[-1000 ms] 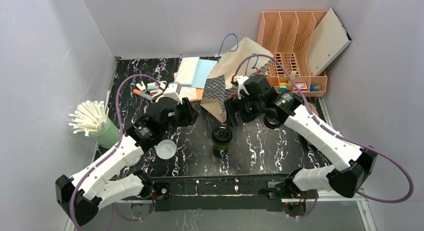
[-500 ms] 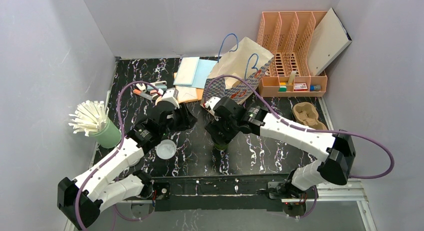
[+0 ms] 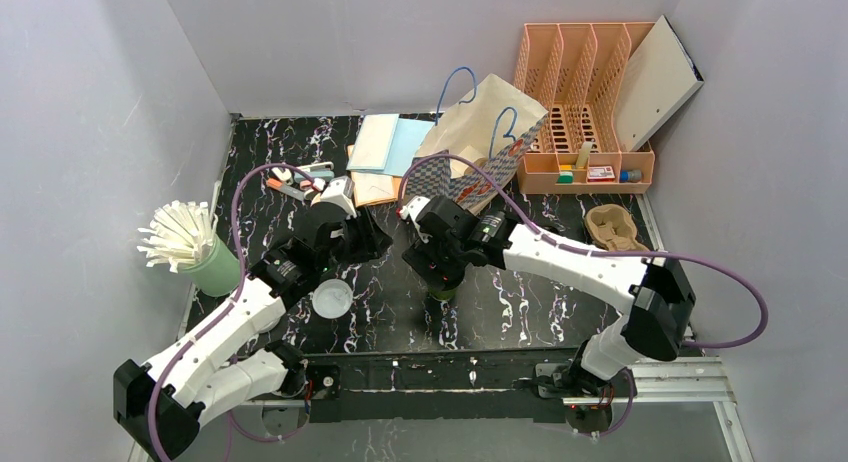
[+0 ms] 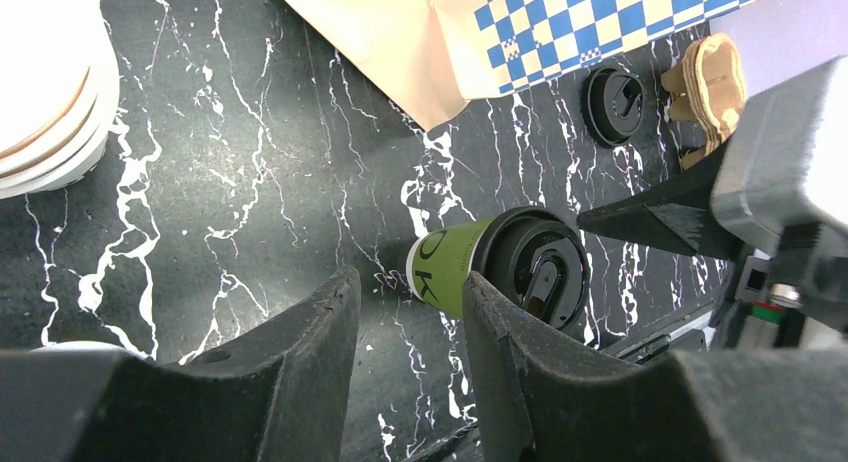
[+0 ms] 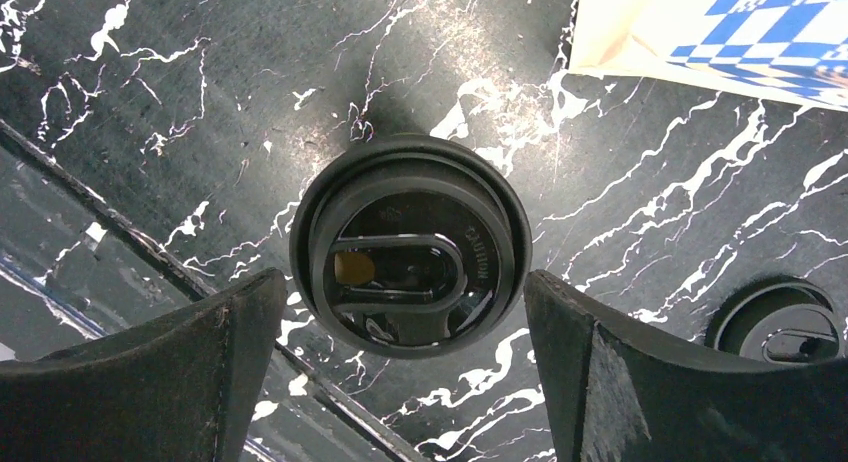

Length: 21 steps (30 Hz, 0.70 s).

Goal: Pack the takeout coffee

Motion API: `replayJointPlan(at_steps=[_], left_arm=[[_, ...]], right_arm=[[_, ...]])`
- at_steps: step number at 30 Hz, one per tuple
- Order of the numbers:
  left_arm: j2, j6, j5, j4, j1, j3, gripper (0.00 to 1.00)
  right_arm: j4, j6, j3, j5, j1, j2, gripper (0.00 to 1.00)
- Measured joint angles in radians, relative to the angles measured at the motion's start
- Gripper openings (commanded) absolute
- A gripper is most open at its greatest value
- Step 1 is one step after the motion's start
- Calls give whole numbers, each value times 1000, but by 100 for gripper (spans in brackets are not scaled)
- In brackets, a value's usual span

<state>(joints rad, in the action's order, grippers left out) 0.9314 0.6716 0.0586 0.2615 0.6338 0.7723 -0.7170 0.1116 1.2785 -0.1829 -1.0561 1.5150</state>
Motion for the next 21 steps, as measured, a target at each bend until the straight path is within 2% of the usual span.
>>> replayJointPlan(at_steps=[11,21], left_arm=[[-26,-10,0,30,-5,0,41],[-19,-17,-5,30,-9,0,42]], right_arm=[[16,2,1,21,0,37,81],[17,16,1,9,0,35,76]])
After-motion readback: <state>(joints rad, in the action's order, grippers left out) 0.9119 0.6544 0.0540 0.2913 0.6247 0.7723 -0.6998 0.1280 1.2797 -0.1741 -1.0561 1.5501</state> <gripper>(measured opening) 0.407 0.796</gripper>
